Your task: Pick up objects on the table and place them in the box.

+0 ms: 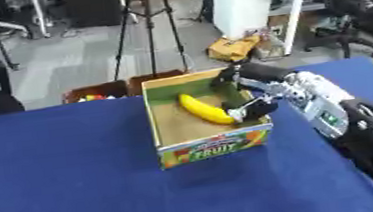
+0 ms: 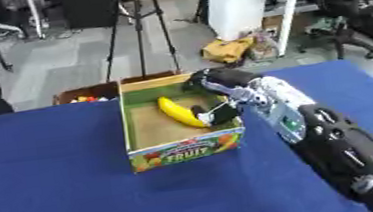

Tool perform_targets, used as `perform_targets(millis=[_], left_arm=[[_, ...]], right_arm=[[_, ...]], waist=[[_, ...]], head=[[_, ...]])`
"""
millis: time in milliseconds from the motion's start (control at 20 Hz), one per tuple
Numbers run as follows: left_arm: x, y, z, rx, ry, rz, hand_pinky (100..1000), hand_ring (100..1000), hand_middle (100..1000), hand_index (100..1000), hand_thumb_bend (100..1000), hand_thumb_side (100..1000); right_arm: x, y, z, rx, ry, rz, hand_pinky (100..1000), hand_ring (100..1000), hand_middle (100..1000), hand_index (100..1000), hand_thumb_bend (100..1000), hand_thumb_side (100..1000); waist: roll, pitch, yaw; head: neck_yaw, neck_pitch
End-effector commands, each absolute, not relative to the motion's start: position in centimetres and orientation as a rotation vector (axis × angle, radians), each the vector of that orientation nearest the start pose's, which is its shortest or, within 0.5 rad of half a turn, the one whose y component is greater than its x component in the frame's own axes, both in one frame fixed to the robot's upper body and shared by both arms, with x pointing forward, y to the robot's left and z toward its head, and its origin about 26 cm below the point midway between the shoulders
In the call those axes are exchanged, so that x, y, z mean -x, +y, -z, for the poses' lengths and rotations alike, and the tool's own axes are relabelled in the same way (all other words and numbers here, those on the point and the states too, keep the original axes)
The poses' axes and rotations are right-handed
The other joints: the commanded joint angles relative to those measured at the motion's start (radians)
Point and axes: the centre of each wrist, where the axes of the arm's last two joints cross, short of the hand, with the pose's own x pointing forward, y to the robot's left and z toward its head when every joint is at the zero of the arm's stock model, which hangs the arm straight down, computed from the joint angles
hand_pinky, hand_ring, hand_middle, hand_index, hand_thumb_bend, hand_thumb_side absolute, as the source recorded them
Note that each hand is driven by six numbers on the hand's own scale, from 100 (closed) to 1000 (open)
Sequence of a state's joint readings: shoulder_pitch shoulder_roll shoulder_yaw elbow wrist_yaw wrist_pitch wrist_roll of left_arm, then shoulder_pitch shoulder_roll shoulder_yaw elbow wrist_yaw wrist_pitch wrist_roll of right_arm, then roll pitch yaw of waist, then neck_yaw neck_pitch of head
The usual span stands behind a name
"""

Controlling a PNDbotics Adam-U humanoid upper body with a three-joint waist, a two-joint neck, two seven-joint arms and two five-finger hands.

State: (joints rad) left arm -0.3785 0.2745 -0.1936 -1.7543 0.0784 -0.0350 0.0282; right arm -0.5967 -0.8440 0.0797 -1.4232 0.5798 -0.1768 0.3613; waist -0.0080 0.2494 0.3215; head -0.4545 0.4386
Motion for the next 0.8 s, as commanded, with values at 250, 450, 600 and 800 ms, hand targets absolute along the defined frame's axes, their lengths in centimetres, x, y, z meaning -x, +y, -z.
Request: perform_targets(millis=[250, 450, 600, 800], left_arm=[[-33.7, 21.4, -15.0, 0.06, -2.112, 0.414, 454, 533, 773, 663, 698, 810], [-33.7, 21.7, -14.7, 0.043, -2.107, 0.393, 455, 533, 778, 663, 697, 809], [-33.6, 22.0, -14.5, 0.027, -2.103, 0.376, 455, 533, 778, 663, 697, 809], [-33.6, 22.4, -14.3, 0.007, -2.101, 0.353, 457, 534, 779, 662, 696, 808]], right_arm=[[-37.8, -36.7, -27.0, 1.0, -1.625, -1.434, 624, 951, 792, 884, 100, 345], [-37.6, -35.4, -27.3, 0.971, -1.681, -1.457, 621, 948, 791, 882, 100, 290], [-37.3, -34.5, -27.6, 0.952, -1.73, -1.459, 617, 947, 791, 882, 100, 311], [-36.9, -33.8, -27.7, 0.93, -1.777, -1.461, 618, 937, 791, 882, 100, 345]], waist=[[-0.002, -0.03, -0.021], [-0.002, -0.038, -0.051], [-0.001, -0.041, -0.065], [-0.003, -0.045, -0.086]], head=[[0.025, 0.019], [0.052, 0.013], [0.072, 0.011], [0.089, 0.014]])
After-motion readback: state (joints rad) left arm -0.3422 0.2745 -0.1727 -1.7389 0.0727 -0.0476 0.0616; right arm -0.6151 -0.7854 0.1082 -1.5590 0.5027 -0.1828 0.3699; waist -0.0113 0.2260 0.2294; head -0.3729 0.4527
